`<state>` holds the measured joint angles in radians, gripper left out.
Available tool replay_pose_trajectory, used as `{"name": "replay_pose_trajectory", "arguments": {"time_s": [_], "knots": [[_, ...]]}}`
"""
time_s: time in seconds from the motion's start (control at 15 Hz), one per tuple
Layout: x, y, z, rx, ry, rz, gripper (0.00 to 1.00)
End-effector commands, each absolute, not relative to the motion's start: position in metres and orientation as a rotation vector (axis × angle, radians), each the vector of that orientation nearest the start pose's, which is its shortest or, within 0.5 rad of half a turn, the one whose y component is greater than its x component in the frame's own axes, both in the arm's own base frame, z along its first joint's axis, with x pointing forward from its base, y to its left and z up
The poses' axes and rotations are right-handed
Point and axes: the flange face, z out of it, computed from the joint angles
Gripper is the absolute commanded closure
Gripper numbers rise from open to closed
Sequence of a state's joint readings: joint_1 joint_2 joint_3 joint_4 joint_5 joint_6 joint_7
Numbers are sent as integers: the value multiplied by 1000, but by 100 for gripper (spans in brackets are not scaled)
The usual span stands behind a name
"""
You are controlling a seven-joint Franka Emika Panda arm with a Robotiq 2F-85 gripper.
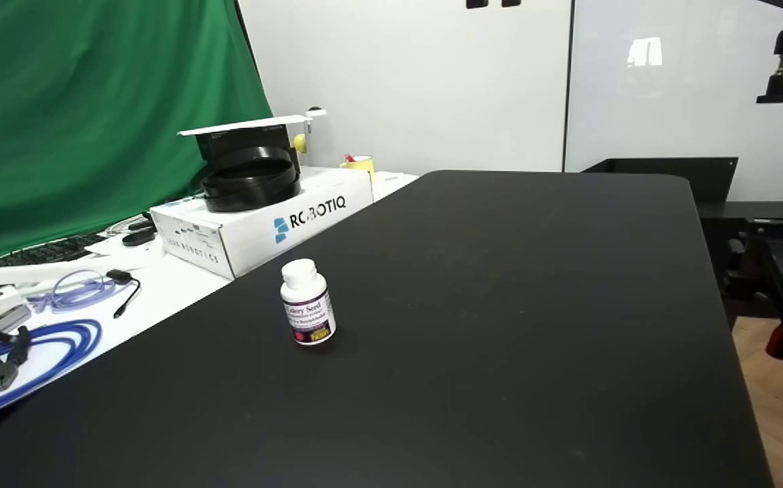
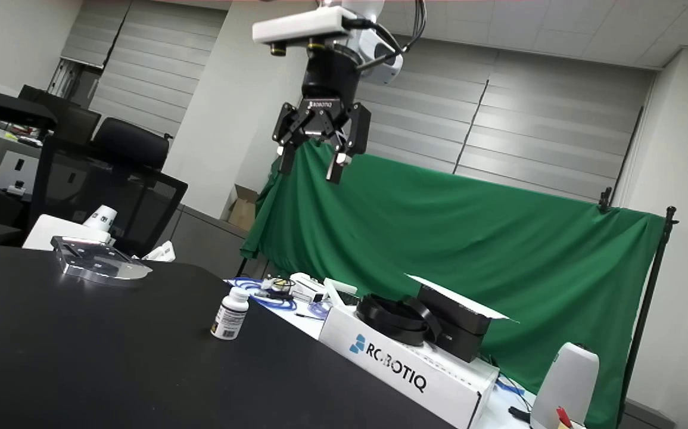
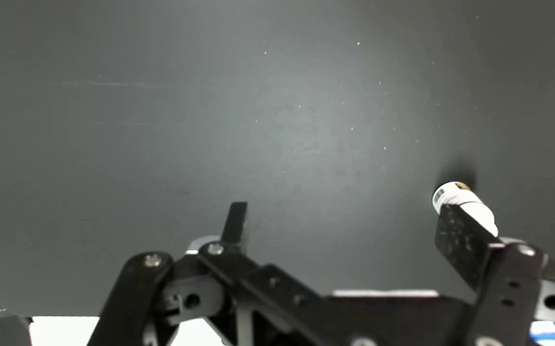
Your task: Move the bottle to the right
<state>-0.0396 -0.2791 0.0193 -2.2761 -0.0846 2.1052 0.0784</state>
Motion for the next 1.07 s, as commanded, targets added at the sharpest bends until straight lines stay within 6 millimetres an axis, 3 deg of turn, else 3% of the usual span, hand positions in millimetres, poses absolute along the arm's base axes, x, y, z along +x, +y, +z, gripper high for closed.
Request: {"name": "replay_pose_trajectory", "arguments": {"time_s": [0.0, 0.2, 0.53, 0.6, 0.67, 0.8, 1.0], "knots": [[533, 4, 483, -3270, 185, -194, 0], [569, 27, 483, -3281, 224, -199, 0], [604, 80, 484, -3267, 174, -161, 0], [607, 89, 485, -3254, 121, -109, 0], [592, 75, 478, -3259, 110, -158, 0], [599, 89, 478, -3259, 82, -128, 0], [603, 90, 478, -3259, 82, -121, 0]]}}
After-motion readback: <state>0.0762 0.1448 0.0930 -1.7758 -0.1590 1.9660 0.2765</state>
